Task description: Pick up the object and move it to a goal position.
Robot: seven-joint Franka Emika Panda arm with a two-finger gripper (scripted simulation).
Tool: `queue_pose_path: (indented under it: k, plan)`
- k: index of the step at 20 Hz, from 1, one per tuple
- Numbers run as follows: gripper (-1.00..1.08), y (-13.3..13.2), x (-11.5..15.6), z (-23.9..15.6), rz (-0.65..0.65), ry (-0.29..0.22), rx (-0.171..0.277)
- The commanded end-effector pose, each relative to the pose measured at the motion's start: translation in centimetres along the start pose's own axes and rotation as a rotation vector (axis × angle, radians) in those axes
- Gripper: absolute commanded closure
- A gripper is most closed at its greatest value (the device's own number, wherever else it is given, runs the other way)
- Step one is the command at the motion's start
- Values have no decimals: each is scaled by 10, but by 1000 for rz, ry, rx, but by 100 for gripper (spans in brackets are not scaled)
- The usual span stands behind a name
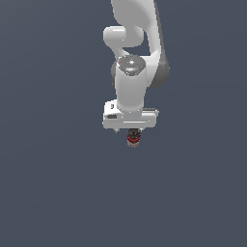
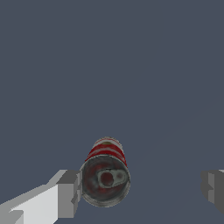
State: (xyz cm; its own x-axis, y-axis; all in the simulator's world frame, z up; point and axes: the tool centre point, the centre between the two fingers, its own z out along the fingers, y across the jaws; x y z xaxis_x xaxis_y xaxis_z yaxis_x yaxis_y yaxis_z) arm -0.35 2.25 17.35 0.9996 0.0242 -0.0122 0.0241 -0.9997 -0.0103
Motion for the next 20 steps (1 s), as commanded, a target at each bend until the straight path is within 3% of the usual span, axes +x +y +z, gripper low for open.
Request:
queue_pose_path:
  k: [1,11,20]
  plan:
    - [-92,0,0,0,0,0,0]
    - [-92,-3,0,4,-9,3,28]
    - [-92,-9,-8,14,-38,5,17]
